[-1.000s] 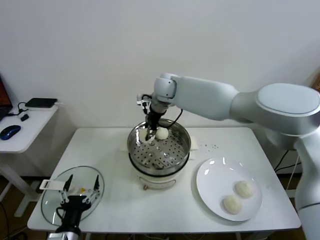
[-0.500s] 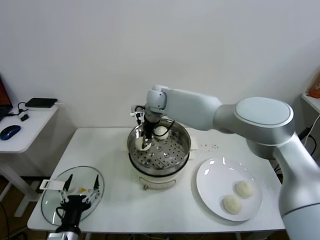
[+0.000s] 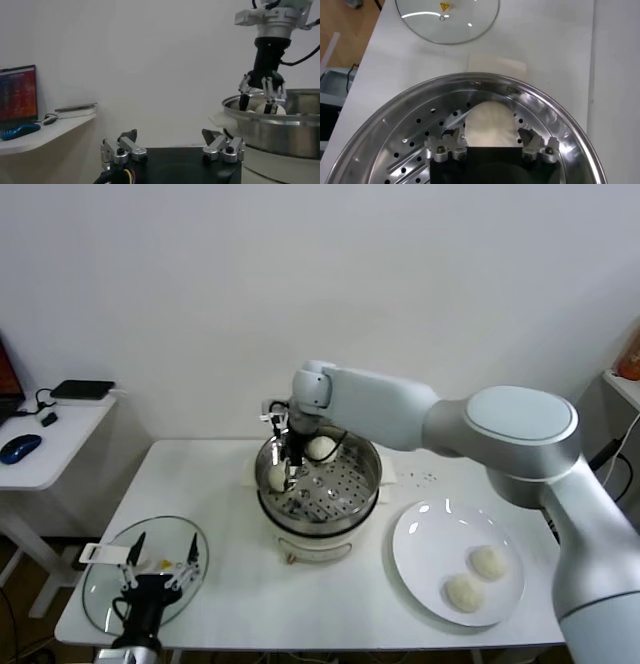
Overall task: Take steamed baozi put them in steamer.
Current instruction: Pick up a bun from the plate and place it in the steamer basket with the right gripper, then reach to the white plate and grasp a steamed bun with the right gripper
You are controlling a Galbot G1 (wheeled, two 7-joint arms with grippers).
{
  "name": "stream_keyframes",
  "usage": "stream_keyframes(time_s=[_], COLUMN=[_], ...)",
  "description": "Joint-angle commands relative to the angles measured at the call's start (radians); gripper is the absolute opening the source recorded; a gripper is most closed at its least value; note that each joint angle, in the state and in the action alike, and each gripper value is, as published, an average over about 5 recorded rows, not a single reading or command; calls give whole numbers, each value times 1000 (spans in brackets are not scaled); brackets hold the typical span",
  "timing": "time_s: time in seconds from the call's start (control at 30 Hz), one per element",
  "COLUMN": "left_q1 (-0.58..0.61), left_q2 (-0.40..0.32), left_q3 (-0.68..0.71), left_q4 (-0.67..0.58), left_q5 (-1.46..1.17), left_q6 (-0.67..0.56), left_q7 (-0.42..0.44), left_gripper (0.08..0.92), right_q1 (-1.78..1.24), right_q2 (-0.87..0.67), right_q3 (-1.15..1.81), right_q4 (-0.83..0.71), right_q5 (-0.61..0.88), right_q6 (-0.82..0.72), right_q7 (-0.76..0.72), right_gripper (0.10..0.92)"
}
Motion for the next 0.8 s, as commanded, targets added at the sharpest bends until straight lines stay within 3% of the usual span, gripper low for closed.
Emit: stream_keyframes(time_s=[0.03, 0.33, 0.63, 0.8], left_q1=[-2, -5, -16, -10], left_q2=[-2, -2, 1, -1], left_q3=[6, 17, 32, 35], left_q4=[-3, -8, -7, -7], left_q5=[2, 12, 25, 26], left_q6=[2, 8, 20, 21], left_q7=[0, 0, 1, 0], left_gripper=[823, 823, 823, 823], right_q1=[95, 316, 446, 440], right_q2=[-111, -425, -718, -849], right_q3=[-29, -91, -166, -190], right_q4=[106, 395, 603, 690], right_q5=[39, 71, -84, -148], right_q6=[14, 102, 333, 353], right_q7=[-19, -56, -159, -212], right_gripper=[820, 823, 823, 823])
